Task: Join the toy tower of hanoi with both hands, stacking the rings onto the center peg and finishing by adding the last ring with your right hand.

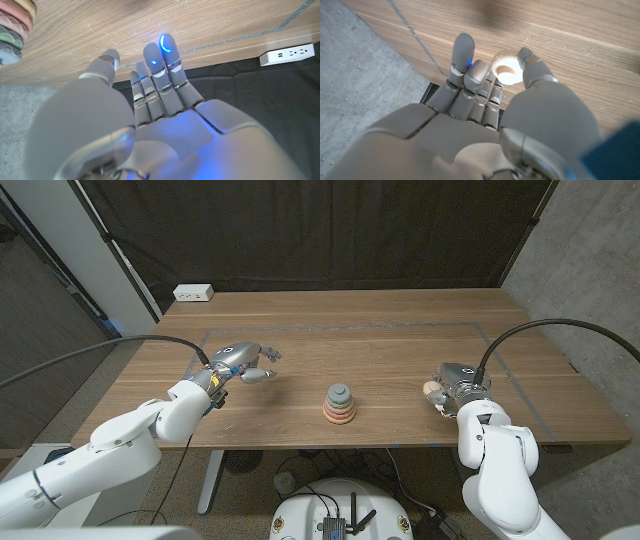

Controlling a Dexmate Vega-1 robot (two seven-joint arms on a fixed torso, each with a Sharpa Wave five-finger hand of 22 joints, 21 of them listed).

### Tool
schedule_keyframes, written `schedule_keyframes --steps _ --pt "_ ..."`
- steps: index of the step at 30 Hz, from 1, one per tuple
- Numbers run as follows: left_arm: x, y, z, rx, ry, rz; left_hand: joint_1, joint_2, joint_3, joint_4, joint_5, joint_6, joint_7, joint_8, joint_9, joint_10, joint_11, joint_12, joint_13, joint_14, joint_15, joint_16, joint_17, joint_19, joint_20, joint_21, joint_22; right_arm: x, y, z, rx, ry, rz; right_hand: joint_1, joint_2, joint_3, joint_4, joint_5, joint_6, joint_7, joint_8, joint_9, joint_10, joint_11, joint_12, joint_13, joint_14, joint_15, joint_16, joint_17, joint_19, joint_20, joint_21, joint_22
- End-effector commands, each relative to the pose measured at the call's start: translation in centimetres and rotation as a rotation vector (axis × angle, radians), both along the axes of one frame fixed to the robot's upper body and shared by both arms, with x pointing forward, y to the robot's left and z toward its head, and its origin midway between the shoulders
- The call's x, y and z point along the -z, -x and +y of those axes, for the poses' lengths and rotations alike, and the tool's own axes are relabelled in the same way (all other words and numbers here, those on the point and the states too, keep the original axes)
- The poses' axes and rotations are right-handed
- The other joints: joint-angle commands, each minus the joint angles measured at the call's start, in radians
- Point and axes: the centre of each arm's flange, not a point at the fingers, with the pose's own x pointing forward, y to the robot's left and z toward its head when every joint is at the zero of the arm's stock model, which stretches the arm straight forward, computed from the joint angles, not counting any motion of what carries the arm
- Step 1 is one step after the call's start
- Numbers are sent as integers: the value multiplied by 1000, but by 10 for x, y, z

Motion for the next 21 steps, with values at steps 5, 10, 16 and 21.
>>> schedule_keyframes --steps 5,10,16,21 --pt "1 3 6 -22 17 -24 0 3 12 -2 5 8 -1 -1 3 6 -4 -3 2 2 -86 -4 0 -3 -139 2 4 -11 7 13 -96 30 -36 14 31 27 20 8 25 -21 0 3 44 -31 -4 6 1 -3 9 2 12 -28 -1 4" --pt "0 5 6 -29 11 -33 2 0 13 -3 5 -12 -6 -10 3 -13 -1 -10 5 -5 -86 -6 2 -10 -139 1 4 -13 9 17 -123 31 -42 14 30 29 19 8 27 -21 1 2 45 -32 -6 8 3 -3 14 3 14 -28 1 5" --pt "0 4 9 -29 9 -40 3 0 14 -3 6 -15 -5 -11 4 -17 -1 -12 5 -13 -86 -11 -1 -13 -139 1 5 -16 11 19 -193 19 -58 13 30 31 19 8 28 -20 1 1 48 -30 -7 9 5 -2 19 3 15 -28 0 5" --pt "1 3 11 -41 30 -53 4 0 15 -3 6 -15 -5 -11 4 -21 -4 -13 7 -16 -86 -10 1 -19 -139 1 6 -18 12 21 -252 2 -58 14 32 34 19 8 29 -17 0 0 49 -27 -10 11 2 -2 20 0 18 -28 1 6"
